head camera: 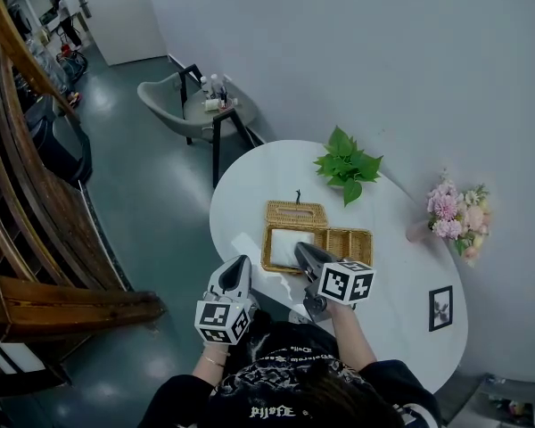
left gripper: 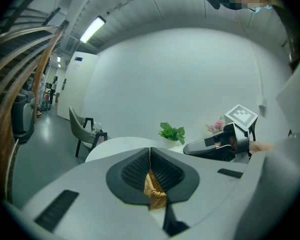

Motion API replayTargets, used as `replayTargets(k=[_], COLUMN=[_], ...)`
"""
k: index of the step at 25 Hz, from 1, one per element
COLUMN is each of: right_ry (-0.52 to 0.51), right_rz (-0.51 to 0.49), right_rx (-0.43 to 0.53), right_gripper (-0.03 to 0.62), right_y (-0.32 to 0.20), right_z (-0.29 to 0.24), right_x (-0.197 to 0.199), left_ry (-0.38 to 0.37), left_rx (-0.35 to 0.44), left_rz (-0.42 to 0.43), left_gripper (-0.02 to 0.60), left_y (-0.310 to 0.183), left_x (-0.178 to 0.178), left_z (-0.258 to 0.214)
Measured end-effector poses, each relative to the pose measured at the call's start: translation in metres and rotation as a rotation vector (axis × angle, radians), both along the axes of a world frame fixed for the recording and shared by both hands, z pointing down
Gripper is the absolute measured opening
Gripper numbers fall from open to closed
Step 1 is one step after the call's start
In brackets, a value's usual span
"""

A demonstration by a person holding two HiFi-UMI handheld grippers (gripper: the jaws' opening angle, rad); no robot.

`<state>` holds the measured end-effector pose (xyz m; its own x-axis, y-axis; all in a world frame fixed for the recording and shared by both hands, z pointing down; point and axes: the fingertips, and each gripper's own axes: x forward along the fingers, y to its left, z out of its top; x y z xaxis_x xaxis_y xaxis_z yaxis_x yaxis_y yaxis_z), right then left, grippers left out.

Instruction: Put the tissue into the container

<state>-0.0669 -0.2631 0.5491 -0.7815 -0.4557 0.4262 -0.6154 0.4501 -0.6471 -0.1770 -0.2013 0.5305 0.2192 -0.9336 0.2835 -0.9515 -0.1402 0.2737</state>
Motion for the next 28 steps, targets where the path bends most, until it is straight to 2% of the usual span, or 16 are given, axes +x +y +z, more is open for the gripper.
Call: replayTargets(k=[28], right_ry=[0.075], right_rz=[0.008], right_rx=[-0.102], right_gripper=[0.025], right_y=[-0.014], right_z=[0.041], right_x=[-0.002], left_ry=[-0.028], left_rx=[-0.013], left_rz=[-0.005], left_gripper=[0.026], left_y=[-0.006], left_x=[-0.006], left_z=[0.001])
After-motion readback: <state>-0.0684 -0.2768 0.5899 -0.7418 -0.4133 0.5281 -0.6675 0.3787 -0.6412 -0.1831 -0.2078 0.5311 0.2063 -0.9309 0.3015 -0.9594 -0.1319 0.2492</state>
